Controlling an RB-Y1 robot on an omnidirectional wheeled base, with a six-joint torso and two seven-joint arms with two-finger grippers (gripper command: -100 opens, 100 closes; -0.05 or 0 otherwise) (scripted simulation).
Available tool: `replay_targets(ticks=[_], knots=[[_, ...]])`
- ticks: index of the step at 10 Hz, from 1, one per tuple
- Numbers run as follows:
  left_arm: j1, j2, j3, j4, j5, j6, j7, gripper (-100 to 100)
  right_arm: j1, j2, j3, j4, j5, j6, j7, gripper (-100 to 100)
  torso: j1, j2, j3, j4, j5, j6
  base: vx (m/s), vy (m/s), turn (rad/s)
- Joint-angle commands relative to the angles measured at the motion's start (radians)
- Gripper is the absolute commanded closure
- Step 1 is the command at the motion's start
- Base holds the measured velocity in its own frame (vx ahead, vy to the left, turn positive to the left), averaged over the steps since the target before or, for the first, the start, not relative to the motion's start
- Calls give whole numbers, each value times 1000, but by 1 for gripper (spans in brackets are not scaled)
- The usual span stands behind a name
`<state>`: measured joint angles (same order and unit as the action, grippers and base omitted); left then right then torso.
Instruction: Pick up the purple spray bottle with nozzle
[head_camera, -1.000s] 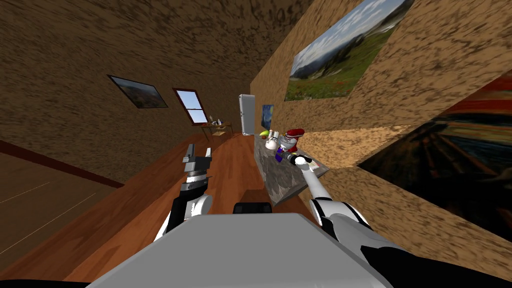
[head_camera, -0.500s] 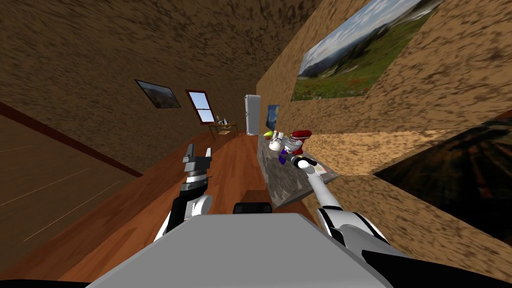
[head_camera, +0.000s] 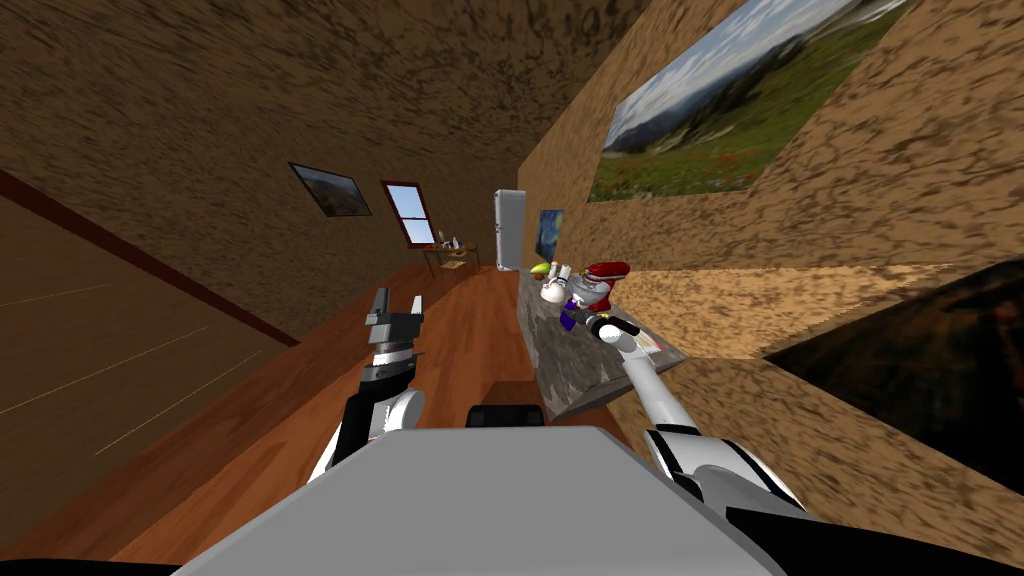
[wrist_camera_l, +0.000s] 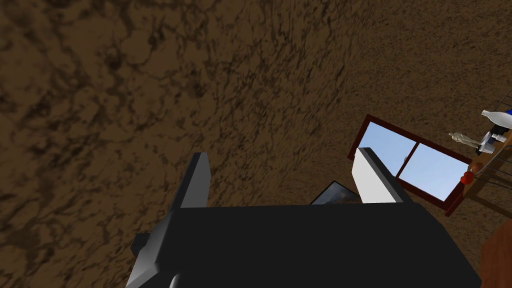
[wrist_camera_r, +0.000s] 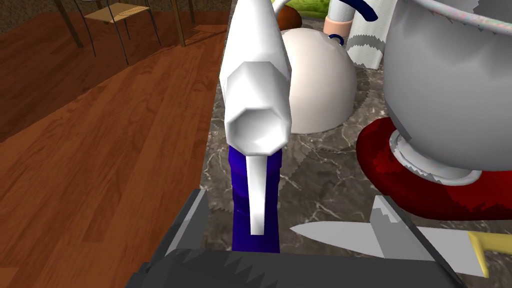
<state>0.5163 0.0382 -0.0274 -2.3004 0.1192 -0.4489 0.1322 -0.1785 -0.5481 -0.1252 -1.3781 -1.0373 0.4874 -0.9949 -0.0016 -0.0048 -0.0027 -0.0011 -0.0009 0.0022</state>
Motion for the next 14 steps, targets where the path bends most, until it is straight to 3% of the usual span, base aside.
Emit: replay_targets(ticks=[1,3,4,6,7,9,10,13,14], knots=[[0,0,0,0,0,0,0,0,50,-25,6,-50,48,-29,-50,-100,0,0,0,0,0,0,3,-23,244],[0,0,0,0,0,0,0,0,62,-25,6,-68,48,-29,-103,-100,-1,0,0,0,0,0,5,-25,72],[0,0,0,0,0,0,0,0,108,-48,11,-112,94,-56,-133,-100,0,0,0,0,0,0,4,-21,241],[0,0,0,0,0,0,0,0,122,-48,11,-134,98,-56,-189,-100,-1,0,0,0,0,0,4,-24,73],[0,0,0,0,0,0,0,0,171,-72,16,-181,142,-82,-217,-100,0,0,0,0,0,0,2,-20,241],[0,0,0,0,0,0,0,0,182,-72,16,-201,147,-82,-278,-100,-1,0,0,0,0,0,1,-25,76],[0,0,0,0,0,0,0,0,229,-96,21,-248,194,-109,-306,-100,0,0,0,0,0,0,-5,-19,227],[0,0,0,0,0,0,0,0,242,-96,21,-267,196,-109,-374,-100,0,0,0,0,0,0,2,-19,44],[0,0,0,0,0,0,0,0,241,-97,21,-265,193,-110,-360,-100,1,0,0,0,1,0,0,0,0]])
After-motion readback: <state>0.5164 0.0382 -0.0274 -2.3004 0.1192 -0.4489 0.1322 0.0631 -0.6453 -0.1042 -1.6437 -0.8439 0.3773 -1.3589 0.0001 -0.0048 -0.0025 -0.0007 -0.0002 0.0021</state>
